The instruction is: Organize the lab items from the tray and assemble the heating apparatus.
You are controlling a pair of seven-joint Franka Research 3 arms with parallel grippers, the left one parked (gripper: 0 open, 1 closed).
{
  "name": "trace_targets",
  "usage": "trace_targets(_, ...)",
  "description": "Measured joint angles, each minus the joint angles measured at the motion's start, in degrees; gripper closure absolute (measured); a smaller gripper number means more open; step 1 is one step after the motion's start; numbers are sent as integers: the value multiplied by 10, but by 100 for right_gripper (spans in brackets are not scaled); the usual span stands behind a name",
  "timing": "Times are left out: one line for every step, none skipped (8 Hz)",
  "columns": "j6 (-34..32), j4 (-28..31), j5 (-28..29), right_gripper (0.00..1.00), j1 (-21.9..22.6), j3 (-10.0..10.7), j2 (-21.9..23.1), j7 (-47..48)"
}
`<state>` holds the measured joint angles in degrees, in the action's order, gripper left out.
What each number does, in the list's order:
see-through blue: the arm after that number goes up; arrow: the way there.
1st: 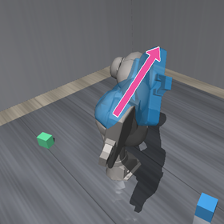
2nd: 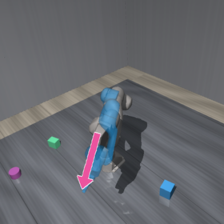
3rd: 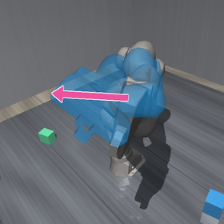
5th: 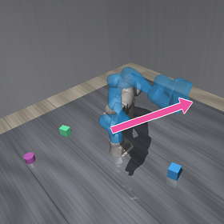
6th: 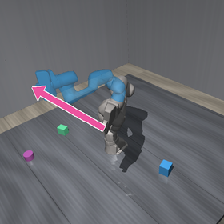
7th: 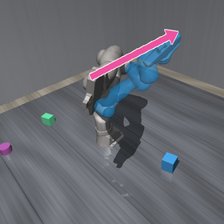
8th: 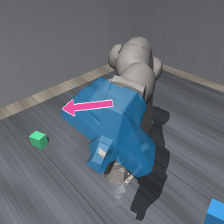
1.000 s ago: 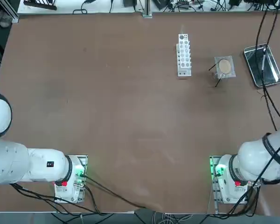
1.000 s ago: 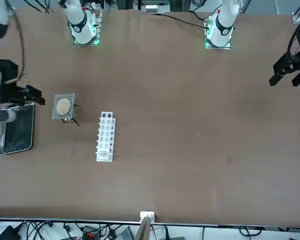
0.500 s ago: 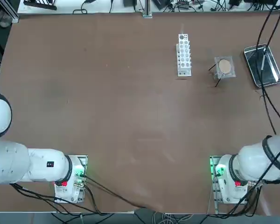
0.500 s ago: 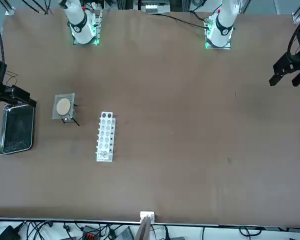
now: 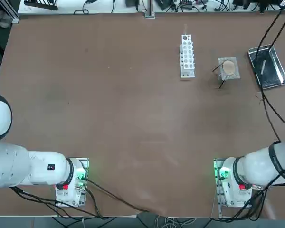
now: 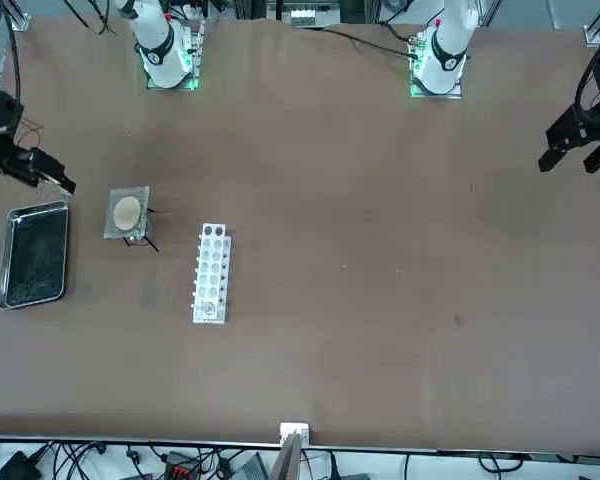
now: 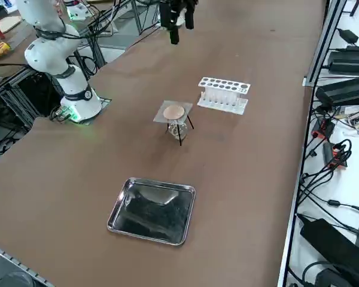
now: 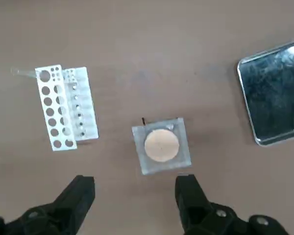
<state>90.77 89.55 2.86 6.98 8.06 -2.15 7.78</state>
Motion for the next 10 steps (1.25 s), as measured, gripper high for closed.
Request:
trace_targets(1,15,-12,0,16,10,19,1)
trace_targets(1,25,-21,0,25,11,35,3)
trace_targets(0,33,-25,0,28,11,48,0)
trace_targets(0,38,-26,0,28,12,58,-4)
trace_targets(-1,41,-27,0,28,12,65,-7)
trace_targets(-3,42,-27,0,28,13,69,-9)
trace_targets(-3,42,-27,0,28,13,70,-10)
trace_targets(-3,42,-27,0,28,13,69,-11)
trace_targets(-4,42,-27,0,29,13,68,-12)
trace_targets(-7,42,-26,0,30,13,67,-14)
